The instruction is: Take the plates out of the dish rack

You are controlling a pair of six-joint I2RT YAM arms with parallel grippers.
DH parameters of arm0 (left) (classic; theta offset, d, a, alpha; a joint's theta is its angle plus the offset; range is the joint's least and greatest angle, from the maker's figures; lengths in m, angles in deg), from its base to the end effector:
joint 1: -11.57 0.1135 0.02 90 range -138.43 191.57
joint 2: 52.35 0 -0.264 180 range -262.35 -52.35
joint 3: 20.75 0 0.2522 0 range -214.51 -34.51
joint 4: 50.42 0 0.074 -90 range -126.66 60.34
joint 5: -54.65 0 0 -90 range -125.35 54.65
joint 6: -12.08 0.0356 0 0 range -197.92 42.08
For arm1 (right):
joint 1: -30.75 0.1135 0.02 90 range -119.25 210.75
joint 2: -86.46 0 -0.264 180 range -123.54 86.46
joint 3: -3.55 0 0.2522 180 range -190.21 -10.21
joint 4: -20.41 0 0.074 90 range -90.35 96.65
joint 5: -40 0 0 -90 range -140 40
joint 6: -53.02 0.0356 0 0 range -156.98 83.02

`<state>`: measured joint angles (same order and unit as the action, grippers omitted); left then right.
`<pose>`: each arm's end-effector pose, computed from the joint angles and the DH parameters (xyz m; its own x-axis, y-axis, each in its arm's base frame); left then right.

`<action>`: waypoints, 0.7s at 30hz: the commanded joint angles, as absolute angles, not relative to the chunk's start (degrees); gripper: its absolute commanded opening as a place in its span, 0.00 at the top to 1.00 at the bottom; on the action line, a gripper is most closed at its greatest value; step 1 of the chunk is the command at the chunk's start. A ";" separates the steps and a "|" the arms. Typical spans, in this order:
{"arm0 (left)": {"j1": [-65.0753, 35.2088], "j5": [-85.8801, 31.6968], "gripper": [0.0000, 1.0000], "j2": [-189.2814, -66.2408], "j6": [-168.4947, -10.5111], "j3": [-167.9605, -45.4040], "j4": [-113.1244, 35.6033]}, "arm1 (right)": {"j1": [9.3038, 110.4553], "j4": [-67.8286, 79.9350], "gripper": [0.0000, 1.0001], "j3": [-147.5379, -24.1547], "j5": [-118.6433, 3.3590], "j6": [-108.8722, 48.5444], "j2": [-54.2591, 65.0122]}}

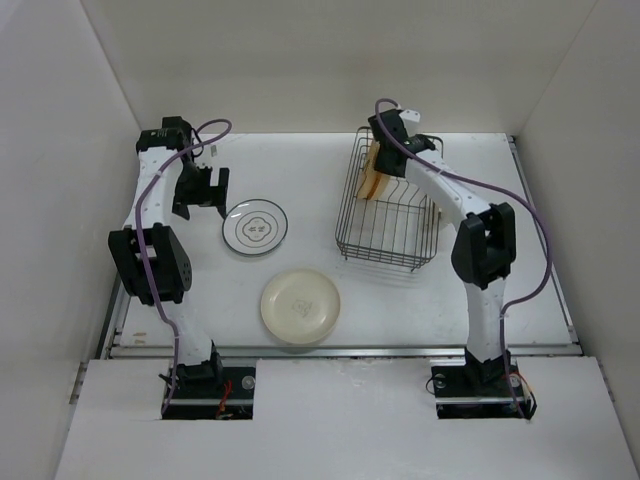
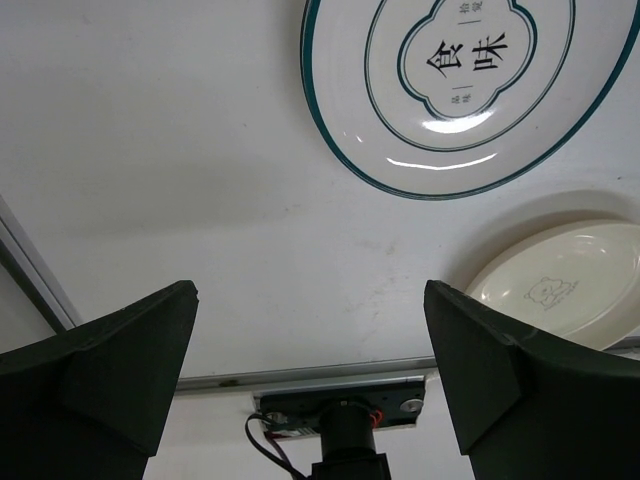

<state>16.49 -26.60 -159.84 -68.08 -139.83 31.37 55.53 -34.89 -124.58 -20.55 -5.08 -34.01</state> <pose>0.3824 0.0275 0.3132 -0.9293 0.0895 -0.3582 0.1273 0.9884 -0.0831 0.4382 0.1830 0.2971 -0.6035 0.2282 -0.7640 0.3000 0.9527 0.0476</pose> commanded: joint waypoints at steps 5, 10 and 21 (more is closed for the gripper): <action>16.49 -25.51 0.04 -156.07 -67.64 -138.84 32.78 | 55.27 -32.20 0.99 -125.88 -20.22 -7.35 -30.00; 16.49 -25.51 0.04 -156.07 -67.64 -138.84 32.78 | 58.43 -33.95 1.00 -131.84 -10.03 -12.89 -29.21; 16.49 -25.51 0.04 -155.54 -67.64 -139.37 33.30 | 62.13 -32.91 1.00 -133.96 16.18 -22.83 -23.77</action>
<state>16.49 -26.07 -159.31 -67.95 -139.09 31.74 61.78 -37.08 -132.36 6.73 -19.98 -31.25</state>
